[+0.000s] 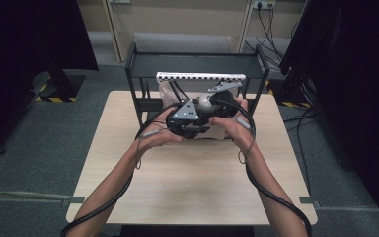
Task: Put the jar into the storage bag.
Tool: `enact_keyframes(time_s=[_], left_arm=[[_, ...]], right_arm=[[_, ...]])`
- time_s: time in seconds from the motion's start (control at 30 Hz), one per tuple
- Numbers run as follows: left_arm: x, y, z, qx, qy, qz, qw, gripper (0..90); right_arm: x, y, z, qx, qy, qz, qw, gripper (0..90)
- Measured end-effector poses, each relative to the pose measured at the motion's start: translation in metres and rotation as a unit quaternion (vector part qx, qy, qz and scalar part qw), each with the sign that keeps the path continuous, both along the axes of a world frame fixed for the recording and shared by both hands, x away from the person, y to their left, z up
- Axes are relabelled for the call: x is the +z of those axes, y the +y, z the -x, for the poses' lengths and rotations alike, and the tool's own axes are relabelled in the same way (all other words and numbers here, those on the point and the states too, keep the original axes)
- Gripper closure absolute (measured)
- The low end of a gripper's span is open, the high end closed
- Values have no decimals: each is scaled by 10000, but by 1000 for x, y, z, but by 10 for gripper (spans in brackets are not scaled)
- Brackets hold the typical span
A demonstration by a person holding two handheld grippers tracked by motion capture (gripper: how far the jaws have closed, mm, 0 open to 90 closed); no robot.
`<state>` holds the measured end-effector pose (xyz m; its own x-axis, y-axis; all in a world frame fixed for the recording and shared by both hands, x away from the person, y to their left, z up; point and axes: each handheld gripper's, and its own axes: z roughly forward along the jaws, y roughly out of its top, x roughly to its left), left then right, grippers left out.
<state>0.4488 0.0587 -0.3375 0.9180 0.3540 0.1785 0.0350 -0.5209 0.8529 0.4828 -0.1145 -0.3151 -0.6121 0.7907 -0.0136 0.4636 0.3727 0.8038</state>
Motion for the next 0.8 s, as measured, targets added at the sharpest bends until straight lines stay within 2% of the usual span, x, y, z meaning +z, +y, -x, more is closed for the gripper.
enact_keyframes(time_s=[0.07,0.13,0.33,0.53,0.8], left_arm=[[1,1,-2,-30,85,49,9999,742],[1,1,-2,-33,85,26,10000,740],[1,0,-2,-29,73,-24,10000,727],[2,1,-1,-29,77,-19,10000,725],[2,1,-1,-17,87,-27,10000,711]], right_arm=[[5,-2,1,30,-17,-38,10000,278],[9,-4,2,-39,-92,5,10000,273],[12,-9,3,11,-90,-113,9999,254],[14,-12,8,-2,-36,-449,9990,185],[18,-19,13,-27,-90,-749,9971,156]])
